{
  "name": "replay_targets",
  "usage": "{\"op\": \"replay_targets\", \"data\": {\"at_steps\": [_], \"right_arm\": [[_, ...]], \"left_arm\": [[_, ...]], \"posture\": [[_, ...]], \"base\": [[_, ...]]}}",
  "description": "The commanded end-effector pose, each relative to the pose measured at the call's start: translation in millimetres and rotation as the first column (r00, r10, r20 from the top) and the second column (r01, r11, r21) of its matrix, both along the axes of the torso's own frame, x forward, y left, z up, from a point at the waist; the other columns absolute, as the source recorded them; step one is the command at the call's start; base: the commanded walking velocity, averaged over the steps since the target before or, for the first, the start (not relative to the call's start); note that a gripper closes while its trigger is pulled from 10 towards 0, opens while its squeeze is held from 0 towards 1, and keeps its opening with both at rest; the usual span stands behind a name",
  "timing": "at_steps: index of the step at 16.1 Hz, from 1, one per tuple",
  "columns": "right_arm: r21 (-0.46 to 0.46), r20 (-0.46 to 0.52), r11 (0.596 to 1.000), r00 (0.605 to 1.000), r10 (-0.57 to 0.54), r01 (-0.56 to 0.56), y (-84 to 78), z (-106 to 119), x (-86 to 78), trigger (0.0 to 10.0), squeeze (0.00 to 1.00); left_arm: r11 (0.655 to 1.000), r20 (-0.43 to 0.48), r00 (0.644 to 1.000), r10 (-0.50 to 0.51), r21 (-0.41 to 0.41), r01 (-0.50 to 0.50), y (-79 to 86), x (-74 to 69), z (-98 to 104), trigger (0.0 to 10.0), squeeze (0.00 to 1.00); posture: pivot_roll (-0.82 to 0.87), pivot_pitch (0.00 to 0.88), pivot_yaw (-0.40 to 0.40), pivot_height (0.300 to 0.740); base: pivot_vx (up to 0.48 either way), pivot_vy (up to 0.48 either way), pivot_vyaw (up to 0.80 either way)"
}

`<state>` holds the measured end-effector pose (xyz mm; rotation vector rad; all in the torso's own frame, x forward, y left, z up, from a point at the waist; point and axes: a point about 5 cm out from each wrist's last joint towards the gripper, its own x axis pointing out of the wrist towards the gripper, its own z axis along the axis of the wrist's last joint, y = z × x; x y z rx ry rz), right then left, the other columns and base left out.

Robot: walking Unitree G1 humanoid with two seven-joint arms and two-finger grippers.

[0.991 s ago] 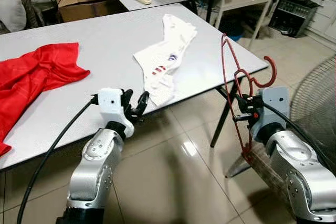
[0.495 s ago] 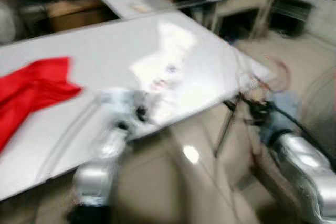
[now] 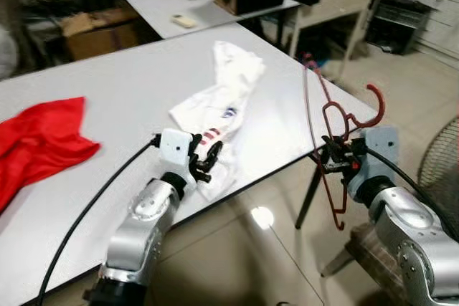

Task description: Hang hanger

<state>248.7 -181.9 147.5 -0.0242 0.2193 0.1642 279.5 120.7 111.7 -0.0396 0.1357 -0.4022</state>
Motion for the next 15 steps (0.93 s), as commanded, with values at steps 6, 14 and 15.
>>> {"op": "replay_targets", "data": {"at_steps": [6, 14, 15], "right_arm": [[-0.033, -0.011, 0.999, 0.999, -0.042, 0.042, -8.6, -3, -1.7, 10.0, 0.0], [-0.02, -0.003, 0.998, 0.999, -0.053, 0.053, -4.8, -6, -1.9, 10.0, 0.0], [-0.02, -0.001, 0.998, 0.999, -0.051, 0.051, -4.5, -6, -1.3, 10.0, 0.0]], "left_arm": [[0.99, -0.076, 0.992, -0.097, 0.093, 0.104, -0.8, 12.0, -18, 10.0, 0.0], [0.984, -0.073, 0.997, 0.027, 0.18, -0.013, 18.7, 28.5, -30, 0.0, 0.0], [0.986, -0.068, 0.998, 0.013, 0.167, -0.001, 17.0, 28.8, -30, 0.0, 0.0]], "posture": [[-0.17, 0.0, 0.061, 0.74], [-0.17, 0.0, 0.076, 0.74], [-0.17, 0.0, 0.073, 0.74]], "base": [[0.0, 0.0, 0.0], [0.0, 0.0, 0.0], [0.0, 0.0, 0.0]]}}
